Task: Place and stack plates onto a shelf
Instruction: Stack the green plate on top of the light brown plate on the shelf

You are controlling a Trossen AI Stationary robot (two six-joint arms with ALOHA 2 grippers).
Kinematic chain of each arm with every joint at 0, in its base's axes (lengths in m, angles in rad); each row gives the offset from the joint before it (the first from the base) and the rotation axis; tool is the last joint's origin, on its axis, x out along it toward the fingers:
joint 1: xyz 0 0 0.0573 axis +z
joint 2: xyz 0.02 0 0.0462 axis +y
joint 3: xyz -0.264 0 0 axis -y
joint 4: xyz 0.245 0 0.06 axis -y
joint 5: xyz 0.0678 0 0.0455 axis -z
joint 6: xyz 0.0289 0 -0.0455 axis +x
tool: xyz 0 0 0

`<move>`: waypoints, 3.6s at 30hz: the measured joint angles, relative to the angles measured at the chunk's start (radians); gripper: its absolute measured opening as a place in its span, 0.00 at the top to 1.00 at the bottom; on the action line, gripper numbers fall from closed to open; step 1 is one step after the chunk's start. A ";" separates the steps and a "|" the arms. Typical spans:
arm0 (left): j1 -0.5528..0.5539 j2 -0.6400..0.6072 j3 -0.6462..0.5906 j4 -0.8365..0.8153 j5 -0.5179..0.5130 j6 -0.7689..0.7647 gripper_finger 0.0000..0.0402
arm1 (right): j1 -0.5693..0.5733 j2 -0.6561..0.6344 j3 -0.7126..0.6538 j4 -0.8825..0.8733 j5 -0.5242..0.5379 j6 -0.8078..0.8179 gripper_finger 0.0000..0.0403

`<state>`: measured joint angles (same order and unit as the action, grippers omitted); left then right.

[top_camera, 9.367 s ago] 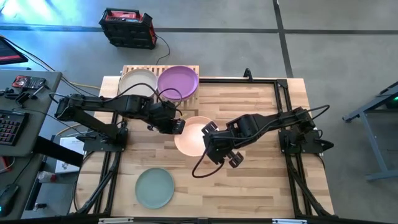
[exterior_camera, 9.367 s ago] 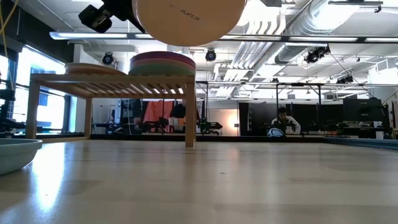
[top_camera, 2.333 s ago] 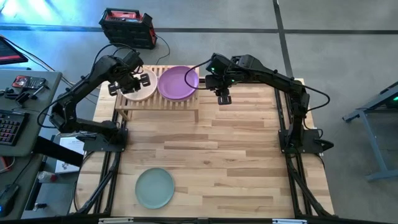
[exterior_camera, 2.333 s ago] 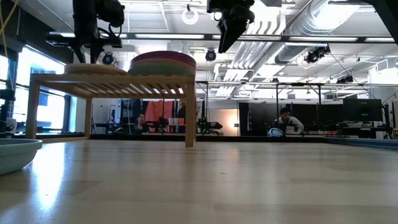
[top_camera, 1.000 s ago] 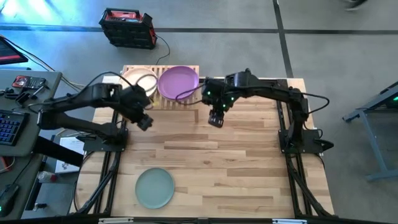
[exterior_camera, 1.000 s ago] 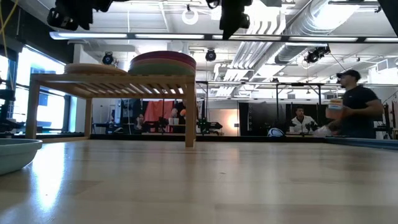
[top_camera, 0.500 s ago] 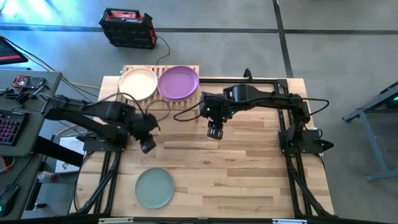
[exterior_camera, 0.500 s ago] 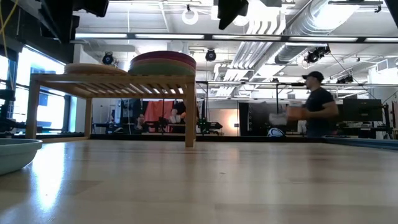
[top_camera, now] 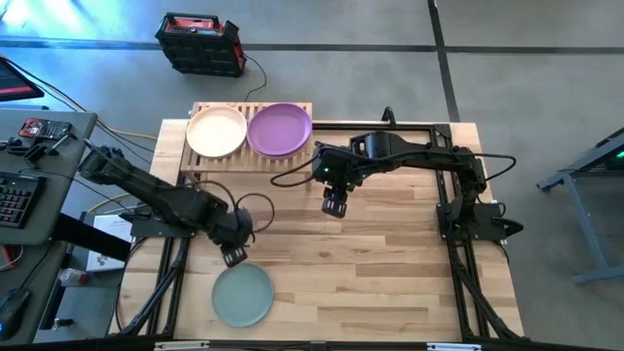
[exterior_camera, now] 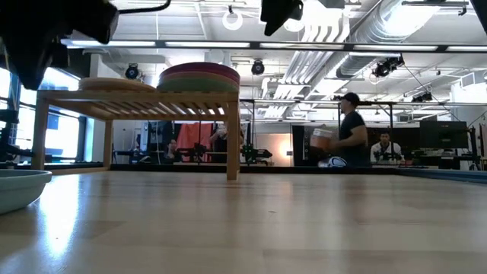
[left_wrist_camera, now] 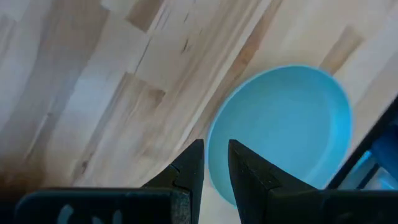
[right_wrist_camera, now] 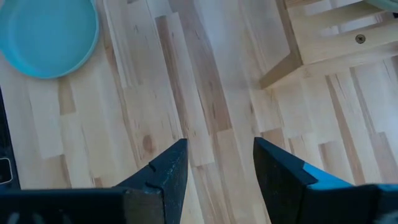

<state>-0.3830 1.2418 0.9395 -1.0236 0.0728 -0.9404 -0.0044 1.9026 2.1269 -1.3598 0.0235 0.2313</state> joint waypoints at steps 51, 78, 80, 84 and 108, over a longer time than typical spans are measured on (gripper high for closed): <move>-0.175 0.429 -0.011 0.169 0.004 -0.060 0.84 | -0.002 0.000 0.000 -0.005 -0.017 -0.075 0.61; -0.104 0.372 0.014 0.103 -0.022 -0.061 0.87 | -0.002 0.000 0.000 0.033 -0.016 -0.075 0.61; -0.090 0.372 0.014 0.075 -0.022 -0.044 0.85 | -0.002 0.000 0.000 0.033 -0.016 -0.075 0.61; -0.066 0.372 0.013 0.041 -0.020 -0.003 0.80 | -0.002 0.000 0.000 0.033 -0.016 -0.075 0.61; -0.054 0.372 -0.108 0.225 0.066 0.030 0.75 | -0.002 0.000 0.000 0.034 -0.016 -0.075 0.61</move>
<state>-0.4366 1.6135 0.8314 -0.7983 0.1389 -0.9108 -0.0067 1.9026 2.1265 -1.3262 0.0074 0.1562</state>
